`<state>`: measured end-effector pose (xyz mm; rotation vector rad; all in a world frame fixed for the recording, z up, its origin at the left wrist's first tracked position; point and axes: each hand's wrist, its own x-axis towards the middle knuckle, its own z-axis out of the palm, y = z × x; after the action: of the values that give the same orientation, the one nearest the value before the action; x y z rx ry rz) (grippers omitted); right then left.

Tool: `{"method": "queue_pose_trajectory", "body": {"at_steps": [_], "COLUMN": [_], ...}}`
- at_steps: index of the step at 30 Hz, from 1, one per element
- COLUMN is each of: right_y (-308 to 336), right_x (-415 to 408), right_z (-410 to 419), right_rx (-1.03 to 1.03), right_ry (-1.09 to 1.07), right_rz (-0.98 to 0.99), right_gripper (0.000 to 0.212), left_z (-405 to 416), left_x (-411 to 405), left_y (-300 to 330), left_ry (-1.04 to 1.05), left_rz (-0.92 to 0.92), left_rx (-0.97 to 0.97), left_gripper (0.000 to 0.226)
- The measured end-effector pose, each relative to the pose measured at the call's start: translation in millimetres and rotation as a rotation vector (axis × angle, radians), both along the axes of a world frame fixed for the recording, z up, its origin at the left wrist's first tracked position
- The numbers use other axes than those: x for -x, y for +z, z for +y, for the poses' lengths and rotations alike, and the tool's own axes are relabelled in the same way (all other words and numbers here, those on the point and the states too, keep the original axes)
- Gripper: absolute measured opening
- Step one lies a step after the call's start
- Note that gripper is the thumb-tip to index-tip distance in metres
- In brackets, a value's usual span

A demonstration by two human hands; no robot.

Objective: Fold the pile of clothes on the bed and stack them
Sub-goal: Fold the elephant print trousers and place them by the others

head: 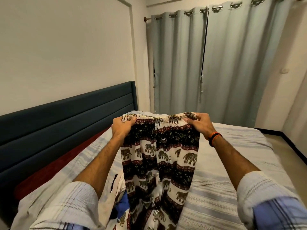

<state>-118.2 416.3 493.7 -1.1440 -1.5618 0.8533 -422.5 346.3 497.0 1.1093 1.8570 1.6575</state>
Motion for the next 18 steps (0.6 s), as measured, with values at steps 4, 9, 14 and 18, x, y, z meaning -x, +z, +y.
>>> {"method": "queue_pose_trajectory", "body": {"at_steps": [4, 9, 14, 18], "right_y": [18.9, 30.4, 41.3, 47.6], "right_x": [8.3, 14.2, -0.1, 1.9], "right_z": [-0.4, 6.3, -1.2, 1.2], "right_rx": [0.023, 0.109, 0.208, 0.356], "right_ry": [0.084, 0.123, 0.382, 0.594], "right_rz": [0.222, 0.212, 0.349, 0.554], "right_gripper": [0.013, 0.007, 0.023, 0.023], "left_z": [0.4, -2.3, -32.1, -35.8], "left_x": [2.8, 12.3, 11.3, 15.6], "left_y": [11.4, 17.2, 38.5, 45.4], "left_ry": [-0.043, -0.159, -0.465, -0.636], "left_rz": [0.062, 0.161, -0.165, -0.547], "left_rx": [-0.056, -0.039, -0.042, 0.007], "left_gripper": [0.023, 0.021, 0.018, 0.024]}}
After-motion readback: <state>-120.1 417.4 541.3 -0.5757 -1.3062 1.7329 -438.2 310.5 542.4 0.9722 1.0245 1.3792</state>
